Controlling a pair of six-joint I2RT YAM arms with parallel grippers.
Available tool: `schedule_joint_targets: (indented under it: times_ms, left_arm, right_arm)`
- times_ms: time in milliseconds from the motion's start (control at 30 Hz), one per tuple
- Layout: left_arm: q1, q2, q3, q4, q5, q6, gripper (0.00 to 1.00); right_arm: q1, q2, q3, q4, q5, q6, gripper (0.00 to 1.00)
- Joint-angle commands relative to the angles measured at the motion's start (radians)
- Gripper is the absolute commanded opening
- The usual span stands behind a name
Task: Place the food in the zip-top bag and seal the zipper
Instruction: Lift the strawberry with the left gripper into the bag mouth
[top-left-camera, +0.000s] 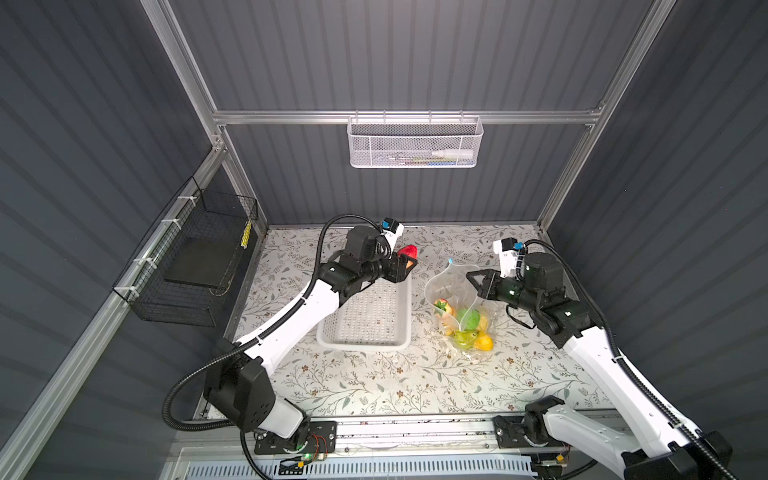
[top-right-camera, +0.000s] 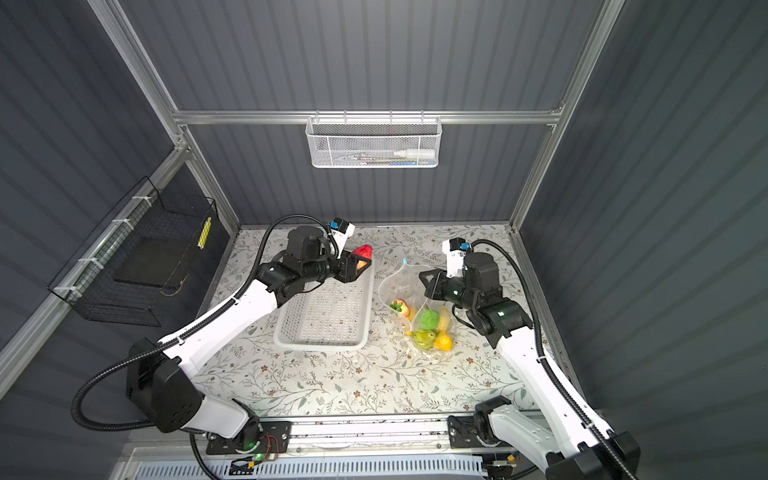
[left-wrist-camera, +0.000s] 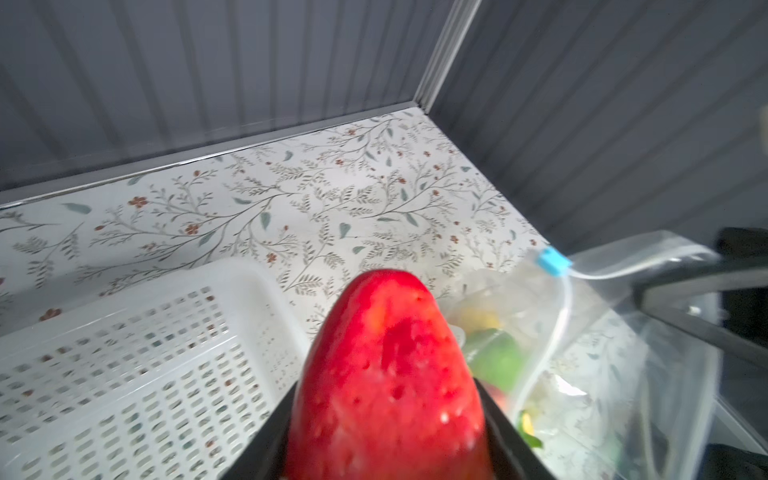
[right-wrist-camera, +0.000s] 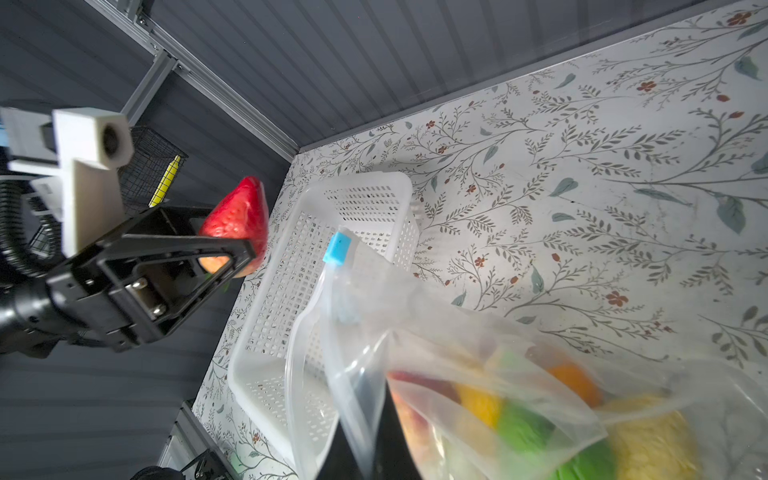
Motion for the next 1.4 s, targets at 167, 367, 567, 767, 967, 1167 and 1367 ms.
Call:
schedule_joint_targets:
  times_ms: [167,367,567,767,967,1167,1367]
  left_arm:
    - [-0.1,-0.028,0.052,0.065,0.061,-0.032,0.54]
    - [-0.186,0.04,0.096,0.036,0.04,0.003,0.54]
    - [-0.251,0.114,0.16,-0.003,-0.006,0.034,0.54]
    - [-0.288,0.149,0.174,-0.037,-0.111,0.049,0.54]
    - [-0.315,0.177,0.16,-0.039,-0.193,0.023,0.54]
    - [-0.329,0.211,0.176,-0.07,-0.26,-0.013,0.54]
    - [-0.336,0.23,0.208,-0.109,-0.292,-0.008,0.56]
  right_arm:
    - [0.007,-0.006,-0.008,0.025,-0.012,0.009,0.0]
    - [0.007,-0.016,-0.009,0.023,-0.006,0.009,0.0]
    - [0.007,-0.021,-0.009,0.021,-0.002,0.008,0.0]
    - [0.007,-0.022,-0.011,0.021,-0.001,0.005,0.0]
    - [0.008,-0.023,-0.014,0.022,0.001,0.007,0.0]
    - [0.007,-0.024,-0.011,0.02,0.001,0.004,0.0]
    - [0.007,-0.024,-0.009,0.02,0.002,0.004,0.0]
